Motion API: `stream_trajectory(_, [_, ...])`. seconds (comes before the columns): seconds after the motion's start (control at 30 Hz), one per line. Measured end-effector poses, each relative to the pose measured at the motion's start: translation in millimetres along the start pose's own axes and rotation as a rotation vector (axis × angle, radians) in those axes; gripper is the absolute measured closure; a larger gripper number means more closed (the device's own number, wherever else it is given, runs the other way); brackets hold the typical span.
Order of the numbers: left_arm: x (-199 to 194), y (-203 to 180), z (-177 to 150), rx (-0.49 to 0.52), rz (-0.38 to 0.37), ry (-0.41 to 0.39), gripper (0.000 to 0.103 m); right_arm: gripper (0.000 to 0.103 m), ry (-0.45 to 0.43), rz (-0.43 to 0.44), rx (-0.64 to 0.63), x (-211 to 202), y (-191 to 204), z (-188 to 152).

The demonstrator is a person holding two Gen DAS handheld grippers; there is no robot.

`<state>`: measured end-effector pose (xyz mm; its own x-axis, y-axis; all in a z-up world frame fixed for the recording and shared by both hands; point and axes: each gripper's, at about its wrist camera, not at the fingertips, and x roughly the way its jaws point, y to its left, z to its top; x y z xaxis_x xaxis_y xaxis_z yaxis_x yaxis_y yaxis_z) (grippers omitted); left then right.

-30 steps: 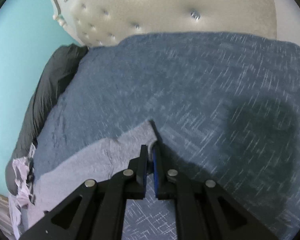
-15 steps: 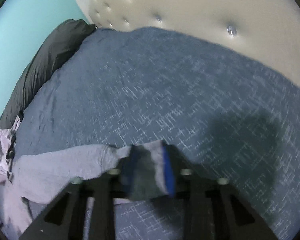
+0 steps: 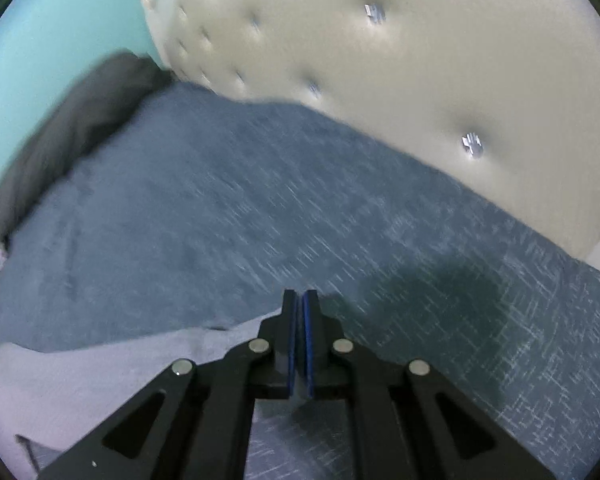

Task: Fold clothes
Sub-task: 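Pull the held sleeve cuff outward with the right gripper to straighten it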

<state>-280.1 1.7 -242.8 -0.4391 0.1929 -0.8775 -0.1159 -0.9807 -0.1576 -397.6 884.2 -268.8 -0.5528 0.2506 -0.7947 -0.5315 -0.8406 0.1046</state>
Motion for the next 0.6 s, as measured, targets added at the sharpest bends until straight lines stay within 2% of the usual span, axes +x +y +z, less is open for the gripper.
stream_trajectory(0.07, [1.4,1.7,-0.1,-0.003,-0.001,0.000,0.058,0.100,0.016,-0.055,0.036,6.3,-8.5,-0.5])
stream_trajectory(0.1, [1.8,3.4,-0.6,-0.006,-0.002,-0.001,0.058,0.100,-0.008,-0.058,0.075,3.1,-16.3,0.4])
stream_trajectory(0.27, [4.0,13.7,-4.6,-0.029,-0.007,-0.011,0.058,0.099,-0.102,0.009,0.149,-26.9,-27.5,-5.0])
stream_trajectory(0.47, [7.8,34.3,-9.2,-0.083,-0.024,-0.039,0.058,0.098,-0.092,0.207,0.036,-51.5,38.4,-26.1])
stream_trajectory(0.53, [8.9,43.2,-7.9,-0.096,-0.028,-0.047,0.058,0.096,-0.073,0.274,-0.021,-57.7,78.6,-36.4])
stream_trajectory(0.57, [9.5,47.6,-7.2,-0.102,-0.030,-0.050,0.058,0.091,-0.061,0.312,-0.054,-61.3,102.2,-42.2])
stream_trajectory(0.6, [10.1,52.0,-6.6,-0.108,-0.031,-0.054,0.058,0.082,-0.041,0.360,-0.086,-62.3,130.6,-47.4])
